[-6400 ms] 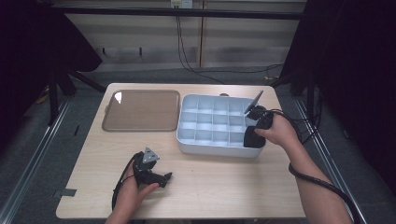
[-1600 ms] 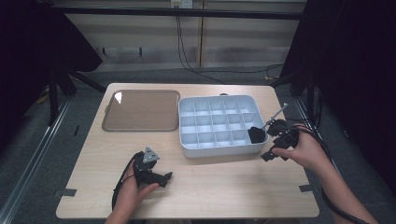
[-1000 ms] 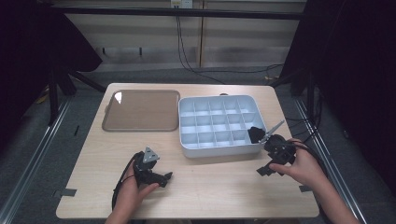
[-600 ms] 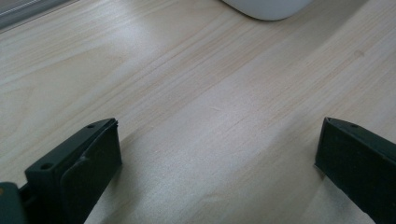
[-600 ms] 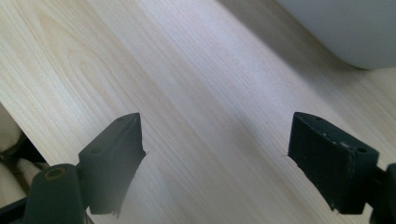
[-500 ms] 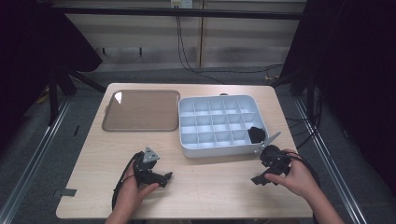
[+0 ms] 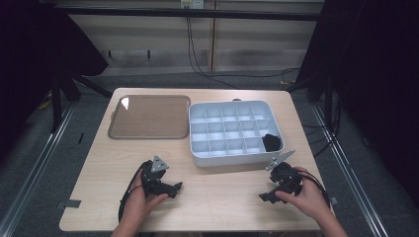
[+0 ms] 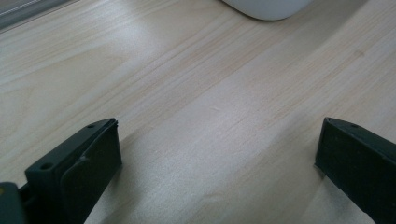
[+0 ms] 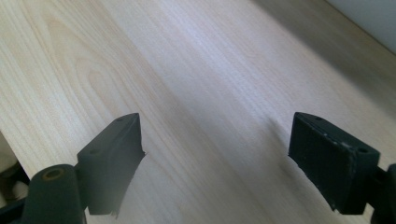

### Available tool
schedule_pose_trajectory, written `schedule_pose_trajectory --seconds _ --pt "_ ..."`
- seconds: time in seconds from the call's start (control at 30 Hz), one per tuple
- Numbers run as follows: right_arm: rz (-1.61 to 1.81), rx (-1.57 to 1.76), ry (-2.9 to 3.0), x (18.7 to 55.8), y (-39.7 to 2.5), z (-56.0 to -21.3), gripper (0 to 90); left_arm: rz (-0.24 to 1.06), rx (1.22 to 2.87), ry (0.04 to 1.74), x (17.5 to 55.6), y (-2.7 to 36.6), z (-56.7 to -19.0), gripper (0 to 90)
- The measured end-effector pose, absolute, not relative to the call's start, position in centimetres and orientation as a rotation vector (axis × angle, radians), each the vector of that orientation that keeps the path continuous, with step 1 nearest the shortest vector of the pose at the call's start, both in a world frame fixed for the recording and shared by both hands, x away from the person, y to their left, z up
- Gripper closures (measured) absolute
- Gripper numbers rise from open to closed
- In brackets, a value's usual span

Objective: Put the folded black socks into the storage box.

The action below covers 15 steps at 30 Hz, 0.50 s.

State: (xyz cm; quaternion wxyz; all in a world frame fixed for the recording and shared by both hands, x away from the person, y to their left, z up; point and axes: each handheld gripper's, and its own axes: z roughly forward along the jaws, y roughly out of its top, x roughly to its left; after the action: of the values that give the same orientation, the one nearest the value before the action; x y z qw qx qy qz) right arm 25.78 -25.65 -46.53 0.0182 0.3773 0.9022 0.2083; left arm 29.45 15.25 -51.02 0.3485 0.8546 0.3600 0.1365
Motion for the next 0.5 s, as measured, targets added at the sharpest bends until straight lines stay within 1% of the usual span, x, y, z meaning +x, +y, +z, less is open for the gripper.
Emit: schedule_pose_trajectory --seconds 0.33,0.37,0.5 --pt "0.722 1.128 2.768 24.8 -25.8 -48.2 16.2 0.355 2.216 0.933 29.5 15.3 -51.0 0.0" --pt "0.723 1.124 2.771 24.8 -25.8 -48.3 14.5 0.351 2.212 0.938 29.4 15.2 -51.0 0.0" --pt "0.762 1.087 2.744 24.4 -26.0 -48.6 14.1 0.354 2.215 0.934 29.4 15.2 -51.0 0.0"
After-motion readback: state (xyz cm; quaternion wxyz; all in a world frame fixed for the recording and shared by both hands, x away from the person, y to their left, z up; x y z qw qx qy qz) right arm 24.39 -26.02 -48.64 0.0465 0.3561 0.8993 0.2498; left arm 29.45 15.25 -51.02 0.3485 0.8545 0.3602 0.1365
